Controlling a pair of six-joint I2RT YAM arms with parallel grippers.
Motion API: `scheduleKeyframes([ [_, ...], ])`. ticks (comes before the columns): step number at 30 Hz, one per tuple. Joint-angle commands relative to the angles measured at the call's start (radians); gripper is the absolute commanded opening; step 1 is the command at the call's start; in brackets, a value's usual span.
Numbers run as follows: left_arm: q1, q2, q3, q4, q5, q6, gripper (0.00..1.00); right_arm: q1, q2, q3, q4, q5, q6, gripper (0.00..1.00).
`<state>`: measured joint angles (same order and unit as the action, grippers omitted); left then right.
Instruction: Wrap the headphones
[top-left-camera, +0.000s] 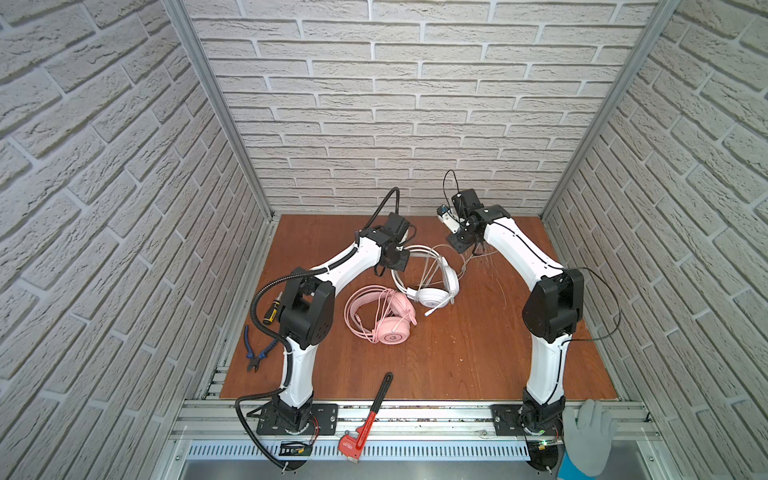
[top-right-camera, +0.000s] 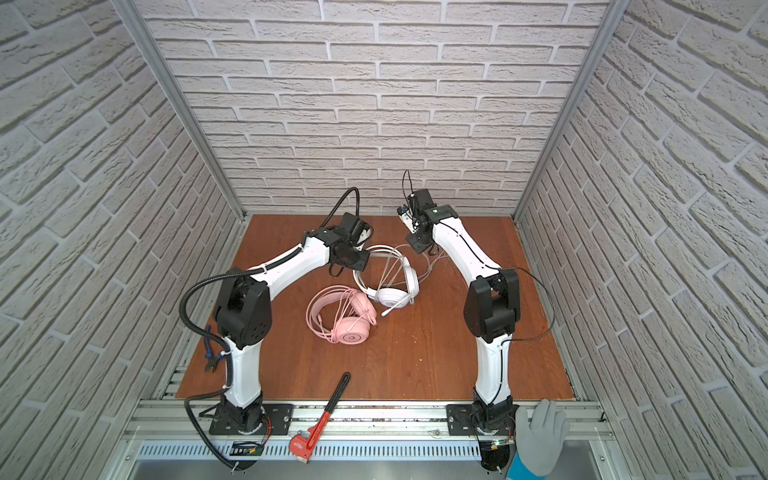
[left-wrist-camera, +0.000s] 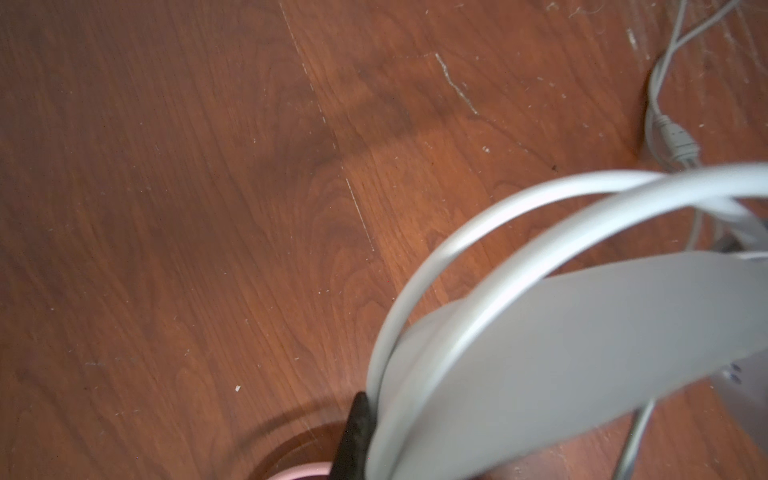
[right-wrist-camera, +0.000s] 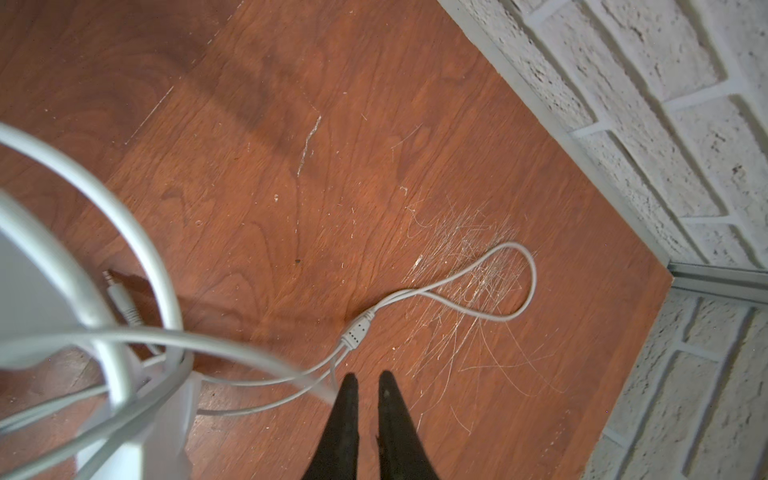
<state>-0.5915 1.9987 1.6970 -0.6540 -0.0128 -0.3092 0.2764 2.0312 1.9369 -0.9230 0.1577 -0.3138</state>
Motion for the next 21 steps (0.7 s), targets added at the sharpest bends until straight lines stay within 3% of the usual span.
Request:
scheduleKeyframes([
  [1, -0.008, -0.09, -0.023, 0.073, 0.093, 0.015, 0.0, -0.015, 0.01, -0.021, 0.047, -0.076, 0.056, 0.14],
  [9, -0.007, -0.119, -0.028, 0.103, 0.17, 0.022, 0.0, -0.043, -0.005, -0.109, 0.104, -0.152, 0.097, 0.15],
  [14, 0.002, -0.112, -0.033, 0.105, 0.224, 0.015, 0.0, -0.091, -0.094, -0.216, 0.175, -0.273, 0.167, 0.26],
  [21, 0.018, -0.104, -0.051, 0.124, 0.275, -0.013, 0.0, -0.164, -0.238, -0.359, 0.226, -0.33, 0.207, 0.32],
])
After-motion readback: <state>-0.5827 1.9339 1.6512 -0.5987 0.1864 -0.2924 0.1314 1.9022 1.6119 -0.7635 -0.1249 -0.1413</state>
